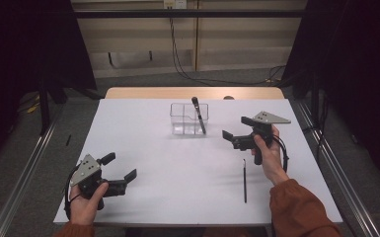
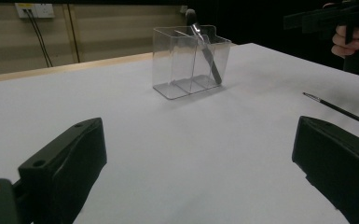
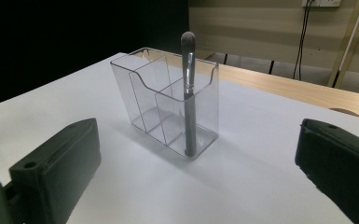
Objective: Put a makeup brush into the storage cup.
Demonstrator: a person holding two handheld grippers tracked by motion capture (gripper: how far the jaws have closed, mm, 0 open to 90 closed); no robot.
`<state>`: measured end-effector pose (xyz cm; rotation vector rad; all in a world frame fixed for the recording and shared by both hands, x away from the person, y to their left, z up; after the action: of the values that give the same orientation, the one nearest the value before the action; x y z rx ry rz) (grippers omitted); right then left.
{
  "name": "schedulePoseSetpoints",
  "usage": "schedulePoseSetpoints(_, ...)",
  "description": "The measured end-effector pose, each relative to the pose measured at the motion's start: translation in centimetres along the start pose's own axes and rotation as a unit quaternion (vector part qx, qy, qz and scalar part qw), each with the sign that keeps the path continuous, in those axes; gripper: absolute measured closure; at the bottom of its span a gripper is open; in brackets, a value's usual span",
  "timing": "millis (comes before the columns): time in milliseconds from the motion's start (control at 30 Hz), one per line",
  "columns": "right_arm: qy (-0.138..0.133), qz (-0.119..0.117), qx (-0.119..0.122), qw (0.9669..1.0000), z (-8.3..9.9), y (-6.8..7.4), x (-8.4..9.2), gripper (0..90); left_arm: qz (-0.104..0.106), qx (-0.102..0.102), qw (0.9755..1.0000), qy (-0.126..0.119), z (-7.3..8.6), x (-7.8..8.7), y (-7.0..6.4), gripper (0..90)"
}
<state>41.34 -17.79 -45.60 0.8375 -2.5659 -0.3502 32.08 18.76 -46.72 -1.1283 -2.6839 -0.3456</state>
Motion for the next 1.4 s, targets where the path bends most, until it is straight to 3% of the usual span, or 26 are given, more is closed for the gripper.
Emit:
schedulePoseSetpoints(100,-0.011,0.007,-0.004,0.9999,0.0,-0.1,0.8,0.1,-0.001,0.003,1.0000,-0.002,0.0,0.0,0.0,2.9)
schedulePoseSetpoints(200,-0.001,0.021,0.005,0.9998,0.6,-0.3,1.4,0.7,-0.001,0.004,1.0000,-0.003,0.0,0.0,-0.1,3.1)
schedulePoseSetpoints(600,0.002,0.021,0.009,0.9997,2.2,-0.2,3.8,1.1,0.000,0.000,1.0000,-0.003,0.0,0.3,-0.3,3.1)
schedulePoseSetpoints(1033,0.001,0.036,0.002,0.9994,3.8,-0.6,6.8,1.5,0.005,-0.008,1.0000,0.000,-0.1,0.4,-0.4,3.1)
schedulePoseSetpoints(1400,-0.014,0.052,-0.014,0.9984,4.8,-0.9,8.9,2.6,-0.002,0.003,1.0000,-0.006,-0.1,0.7,-0.1,3.1)
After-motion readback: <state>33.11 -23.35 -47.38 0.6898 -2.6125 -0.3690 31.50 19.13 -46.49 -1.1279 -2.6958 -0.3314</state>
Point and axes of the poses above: each handheld gripper's, and its own axes: x roughly backward along the jaws, z roughly out of its underside, y roughly to its left, the point moved 9 cm from there along -x, roughly forward along the jaws, and after that the axes turned 13 degrees about -x, right-handed, at the moved point
